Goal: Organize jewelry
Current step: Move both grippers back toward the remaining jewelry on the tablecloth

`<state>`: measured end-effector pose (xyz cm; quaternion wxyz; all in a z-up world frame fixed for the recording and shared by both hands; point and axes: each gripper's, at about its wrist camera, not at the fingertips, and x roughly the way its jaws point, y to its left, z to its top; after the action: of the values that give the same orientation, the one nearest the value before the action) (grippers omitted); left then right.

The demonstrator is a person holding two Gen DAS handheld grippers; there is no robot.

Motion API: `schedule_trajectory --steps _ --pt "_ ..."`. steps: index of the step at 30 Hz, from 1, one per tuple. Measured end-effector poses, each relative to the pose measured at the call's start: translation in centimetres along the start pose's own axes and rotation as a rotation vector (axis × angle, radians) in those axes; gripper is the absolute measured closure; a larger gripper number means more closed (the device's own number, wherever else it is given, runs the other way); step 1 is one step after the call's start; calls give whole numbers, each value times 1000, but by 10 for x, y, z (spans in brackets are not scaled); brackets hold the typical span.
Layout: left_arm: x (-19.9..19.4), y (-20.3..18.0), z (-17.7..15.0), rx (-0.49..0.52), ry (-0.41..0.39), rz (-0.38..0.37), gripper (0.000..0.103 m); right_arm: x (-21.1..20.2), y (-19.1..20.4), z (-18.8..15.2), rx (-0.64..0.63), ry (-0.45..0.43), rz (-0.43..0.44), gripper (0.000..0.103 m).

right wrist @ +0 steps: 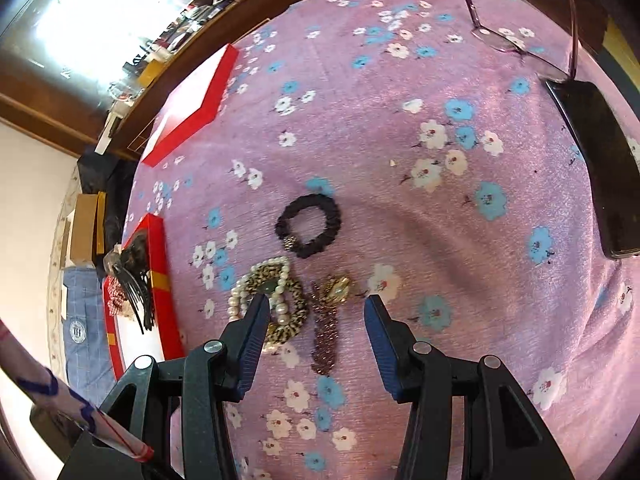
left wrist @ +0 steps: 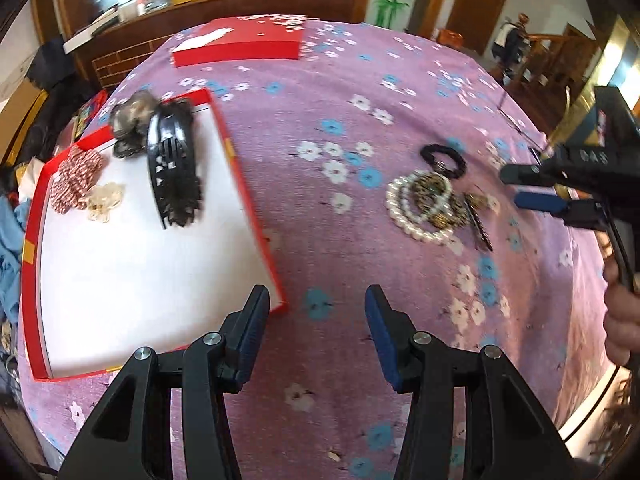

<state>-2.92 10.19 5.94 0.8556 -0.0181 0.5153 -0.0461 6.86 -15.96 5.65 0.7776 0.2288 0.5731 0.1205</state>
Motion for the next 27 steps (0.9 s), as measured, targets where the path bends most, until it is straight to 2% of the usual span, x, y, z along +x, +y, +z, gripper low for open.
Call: schedule_trajectory --steps 5,8,11,13,15,20,22,27 --pt "-5 -2 -1 -1 -7 5 55 15 8 0 -30 32 -14 50" --pt "-7 2 -2 -15 -10 11 55 25 18 -3 -93 54 -47 51" --pt "-8 7 -1 -30 -15 12 55 38 31 -10 -179 70 -125 63" --pt "-9 9 1 -38 -17 9 55 48 35 -14 -223 88 -176 67" --pt "-9 9 3 -42 -19 8 55 49 37 -16 -272 59 -218 90" --pt "-5 4 10 -32 -15 -2 55 33 19 -16 -259 36 -201 98" --pt "-2 0 14 -20 -9 -5 55 22 6 -19 -233 24 -203 98" --pt "7 -17 20 26 13 -22 55 -12 -29 -36 -136 -3 -121 99"
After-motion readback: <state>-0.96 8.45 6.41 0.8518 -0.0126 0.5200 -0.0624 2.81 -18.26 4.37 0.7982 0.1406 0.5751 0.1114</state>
